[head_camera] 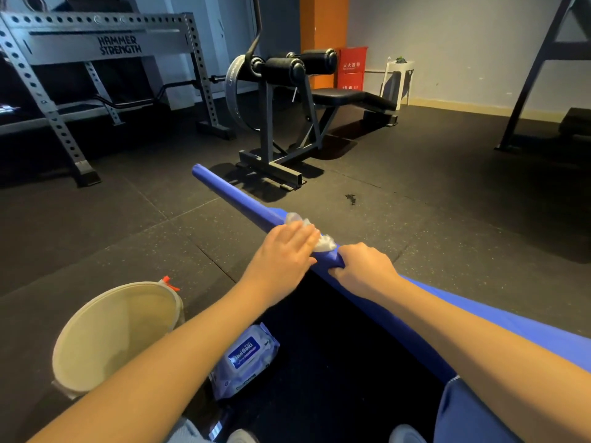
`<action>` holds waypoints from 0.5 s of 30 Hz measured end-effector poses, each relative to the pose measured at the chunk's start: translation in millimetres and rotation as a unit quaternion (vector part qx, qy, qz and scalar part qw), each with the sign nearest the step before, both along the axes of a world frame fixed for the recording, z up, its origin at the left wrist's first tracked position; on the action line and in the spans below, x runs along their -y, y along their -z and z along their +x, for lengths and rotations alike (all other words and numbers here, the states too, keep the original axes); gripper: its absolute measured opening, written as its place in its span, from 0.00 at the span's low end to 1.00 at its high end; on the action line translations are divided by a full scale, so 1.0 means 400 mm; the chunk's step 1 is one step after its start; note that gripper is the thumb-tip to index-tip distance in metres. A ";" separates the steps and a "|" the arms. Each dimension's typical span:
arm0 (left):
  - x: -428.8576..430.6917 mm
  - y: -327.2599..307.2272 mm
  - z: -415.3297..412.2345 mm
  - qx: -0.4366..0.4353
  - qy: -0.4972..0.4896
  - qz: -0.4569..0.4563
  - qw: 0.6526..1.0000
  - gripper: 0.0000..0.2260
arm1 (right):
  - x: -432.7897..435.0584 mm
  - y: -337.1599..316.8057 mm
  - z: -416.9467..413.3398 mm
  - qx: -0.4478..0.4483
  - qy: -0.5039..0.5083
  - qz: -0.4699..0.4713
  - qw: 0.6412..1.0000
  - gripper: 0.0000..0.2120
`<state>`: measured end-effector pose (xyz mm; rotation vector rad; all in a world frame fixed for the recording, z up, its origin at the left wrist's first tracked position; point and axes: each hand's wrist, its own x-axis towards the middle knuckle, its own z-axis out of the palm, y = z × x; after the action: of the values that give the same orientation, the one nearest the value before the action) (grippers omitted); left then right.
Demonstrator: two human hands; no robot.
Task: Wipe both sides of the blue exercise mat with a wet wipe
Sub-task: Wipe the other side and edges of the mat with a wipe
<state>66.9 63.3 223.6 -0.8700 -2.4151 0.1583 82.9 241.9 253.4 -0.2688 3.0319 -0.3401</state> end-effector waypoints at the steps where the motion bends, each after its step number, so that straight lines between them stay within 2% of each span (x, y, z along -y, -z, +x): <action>1: 0.002 -0.003 -0.009 -0.011 0.012 -0.005 1.000 0.20 | 0.001 -0.001 0.003 -0.001 -0.005 0.000 1.000 0.10; 4: 0.052 -0.027 -0.046 0.000 -0.001 0.012 1.000 0.19 | 0.004 -0.008 0.010 -0.011 -0.020 0.021 1.000 0.10; 9: 0.126 -0.047 -0.058 0.061 -0.107 0.059 0.991 0.17 | 0.015 -0.011 0.006 -0.017 -0.032 0.032 0.999 0.11; 13: 0.137 -0.035 -0.065 0.052 -0.050 0.020 0.997 0.21 | -0.001 -0.009 0.000 -0.002 -0.036 0.031 0.999 0.11; 15: 0.154 -0.037 -0.081 0.028 -0.017 -0.003 0.999 0.20 | -0.005 -0.010 -0.004 0.012 -0.045 0.033 0.998 0.11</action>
<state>34.4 1.6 238.5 -0.8480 -2.4833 0.1552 81.2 243.9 257.3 -0.3916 2.9896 -0.2337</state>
